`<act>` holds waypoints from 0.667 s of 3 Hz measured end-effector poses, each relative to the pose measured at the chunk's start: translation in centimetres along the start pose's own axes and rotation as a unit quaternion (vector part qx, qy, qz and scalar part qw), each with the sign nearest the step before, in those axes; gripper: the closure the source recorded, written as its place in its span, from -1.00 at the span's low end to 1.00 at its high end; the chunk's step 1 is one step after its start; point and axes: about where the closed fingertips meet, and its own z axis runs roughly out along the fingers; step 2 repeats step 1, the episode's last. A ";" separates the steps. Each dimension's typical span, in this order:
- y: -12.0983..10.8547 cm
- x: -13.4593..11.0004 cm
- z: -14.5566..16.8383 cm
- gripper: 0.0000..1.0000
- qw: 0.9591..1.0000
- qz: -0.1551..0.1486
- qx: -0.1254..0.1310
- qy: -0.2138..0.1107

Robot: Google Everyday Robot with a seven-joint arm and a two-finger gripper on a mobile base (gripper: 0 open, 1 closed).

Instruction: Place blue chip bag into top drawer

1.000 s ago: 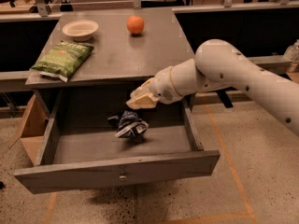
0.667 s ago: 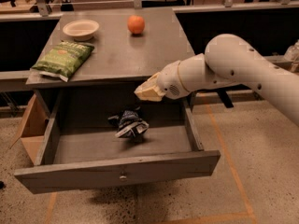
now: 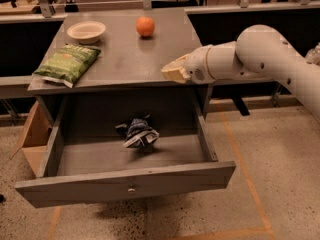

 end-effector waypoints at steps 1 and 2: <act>-0.1 -0.2 0.1 0.67 1.000 -0.001 0.002 -0.003; -0.1 -0.2 0.1 0.67 1.000 -0.001 0.002 -0.003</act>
Offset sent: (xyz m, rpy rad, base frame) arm 0.0000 0.0000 0.0000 0.0000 0.0000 0.0000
